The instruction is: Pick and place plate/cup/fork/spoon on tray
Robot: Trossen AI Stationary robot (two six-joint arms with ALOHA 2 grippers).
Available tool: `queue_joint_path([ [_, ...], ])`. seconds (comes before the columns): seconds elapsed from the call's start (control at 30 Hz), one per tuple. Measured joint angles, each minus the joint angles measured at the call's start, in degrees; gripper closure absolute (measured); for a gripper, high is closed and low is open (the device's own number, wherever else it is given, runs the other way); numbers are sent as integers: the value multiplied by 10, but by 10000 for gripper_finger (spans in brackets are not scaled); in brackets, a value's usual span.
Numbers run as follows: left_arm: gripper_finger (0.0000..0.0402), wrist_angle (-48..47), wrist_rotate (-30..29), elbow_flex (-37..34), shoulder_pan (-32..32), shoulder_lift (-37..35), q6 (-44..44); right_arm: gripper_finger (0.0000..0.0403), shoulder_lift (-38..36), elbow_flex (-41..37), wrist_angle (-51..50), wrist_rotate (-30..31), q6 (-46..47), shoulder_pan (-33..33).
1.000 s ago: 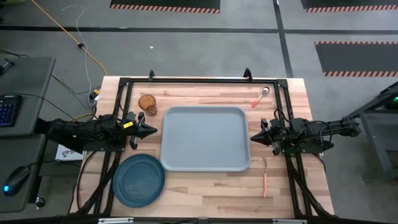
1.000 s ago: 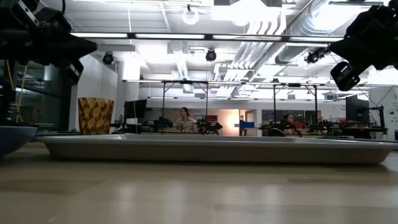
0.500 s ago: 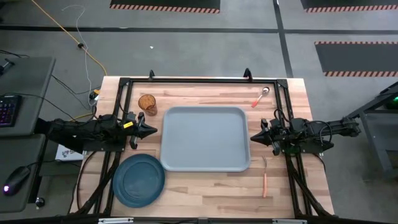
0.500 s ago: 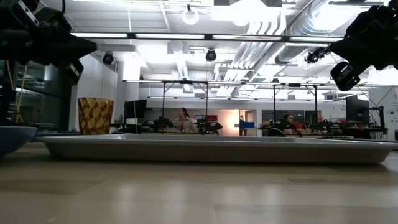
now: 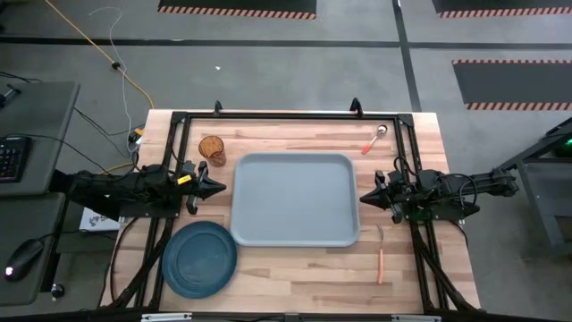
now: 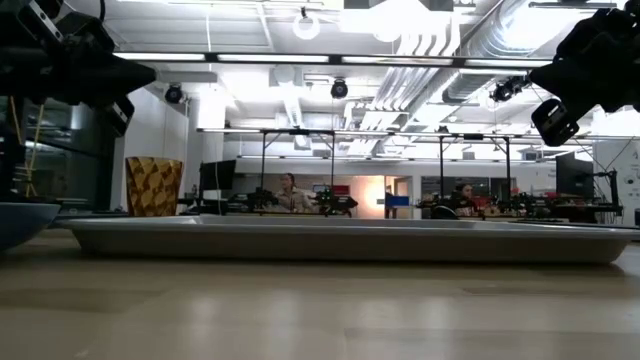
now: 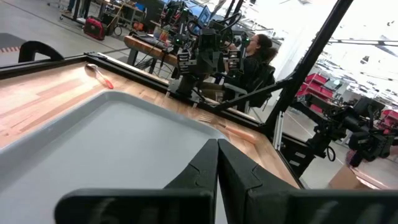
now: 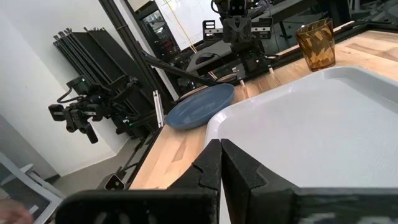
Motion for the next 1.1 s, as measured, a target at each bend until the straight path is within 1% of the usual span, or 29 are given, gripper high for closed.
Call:
queue_joint_path([
  [0.83,401,0,0,0,0,0,0,402,0,0,1,4,0,0],
  [0.93,402,0,0,0,0,0,0,402,0,0,30,41,20,0],
  [1.0,402,0,0,0,0,0,0,402,0,0,70,92,41,0],
  [1.1,401,0,0,0,0,0,0,402,0,0,136,169,46,0],
])
